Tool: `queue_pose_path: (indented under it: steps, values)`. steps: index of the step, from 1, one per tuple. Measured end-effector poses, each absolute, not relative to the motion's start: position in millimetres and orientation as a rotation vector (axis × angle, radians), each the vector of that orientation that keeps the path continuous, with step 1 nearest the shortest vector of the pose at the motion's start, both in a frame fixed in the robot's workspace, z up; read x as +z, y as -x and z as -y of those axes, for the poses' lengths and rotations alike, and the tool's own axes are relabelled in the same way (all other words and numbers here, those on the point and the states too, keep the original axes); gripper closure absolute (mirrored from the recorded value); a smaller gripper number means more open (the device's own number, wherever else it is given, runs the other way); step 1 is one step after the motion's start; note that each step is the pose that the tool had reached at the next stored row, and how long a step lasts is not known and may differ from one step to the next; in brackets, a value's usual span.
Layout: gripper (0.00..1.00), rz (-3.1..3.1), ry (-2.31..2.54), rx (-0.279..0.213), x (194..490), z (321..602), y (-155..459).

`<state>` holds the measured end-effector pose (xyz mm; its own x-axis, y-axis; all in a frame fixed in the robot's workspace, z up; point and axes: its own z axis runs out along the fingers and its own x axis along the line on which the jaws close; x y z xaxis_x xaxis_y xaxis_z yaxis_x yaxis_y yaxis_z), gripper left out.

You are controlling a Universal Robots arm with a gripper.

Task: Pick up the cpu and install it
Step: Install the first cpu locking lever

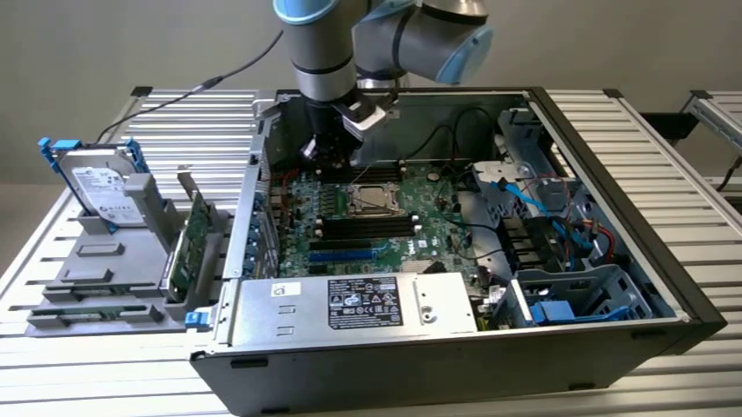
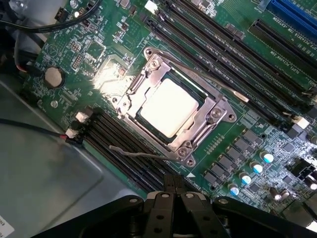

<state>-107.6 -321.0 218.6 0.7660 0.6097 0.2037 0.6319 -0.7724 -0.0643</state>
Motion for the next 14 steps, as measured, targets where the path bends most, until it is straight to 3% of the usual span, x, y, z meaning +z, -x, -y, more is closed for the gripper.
queue_pose_path:
  steps: [14]
  values:
    - [0.89,1.002,2.825,-0.276,196.9,321.7,98.5]
